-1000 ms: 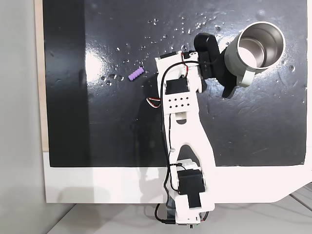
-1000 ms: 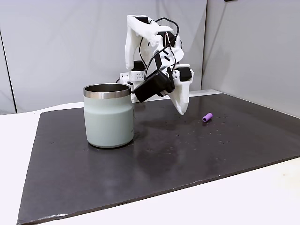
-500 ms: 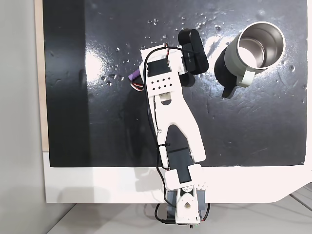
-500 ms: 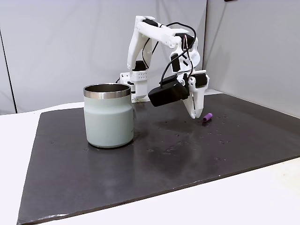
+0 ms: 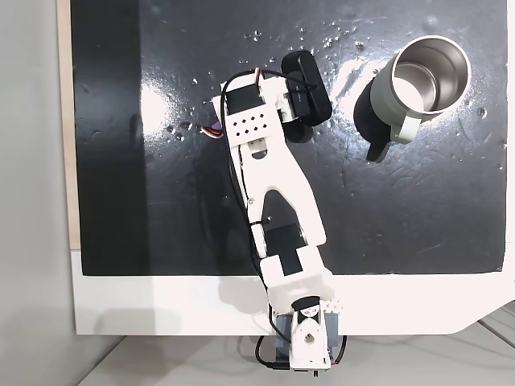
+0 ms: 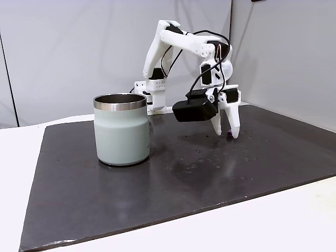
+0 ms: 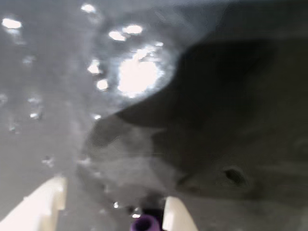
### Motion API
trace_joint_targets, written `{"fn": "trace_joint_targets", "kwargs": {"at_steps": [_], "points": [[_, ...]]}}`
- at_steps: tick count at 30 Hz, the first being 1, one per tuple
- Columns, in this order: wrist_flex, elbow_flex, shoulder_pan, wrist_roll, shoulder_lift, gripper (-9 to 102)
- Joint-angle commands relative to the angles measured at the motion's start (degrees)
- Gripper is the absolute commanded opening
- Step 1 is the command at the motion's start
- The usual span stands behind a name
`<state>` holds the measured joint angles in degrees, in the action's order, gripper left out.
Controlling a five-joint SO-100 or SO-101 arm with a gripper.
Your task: Grasp a pengrip and put it in the cup.
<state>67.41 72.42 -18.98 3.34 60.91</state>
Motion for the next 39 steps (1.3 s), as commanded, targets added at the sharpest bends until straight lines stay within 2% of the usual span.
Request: {"fn": "trace_joint_targets", "kwargs": {"at_steps": [1,16,18,21,22,32,39], "points": [[2.3,-4.9,-1.9,0.7,-0.4,27],[11.4,-16.0,-10.4,2.1,-9.2,24],[12.4,-16.9,-11.2,2.1,-9.8,20],[13.3,-17.1,-11.6,2.1,-9.8,2],[13.5,-17.0,-11.6,2.1,-9.8,0],[15.4,-15.2,-7.3,3.5,-6.6,0],[20.2,-18.5,-3.3,3.1,2.0,0]]}}
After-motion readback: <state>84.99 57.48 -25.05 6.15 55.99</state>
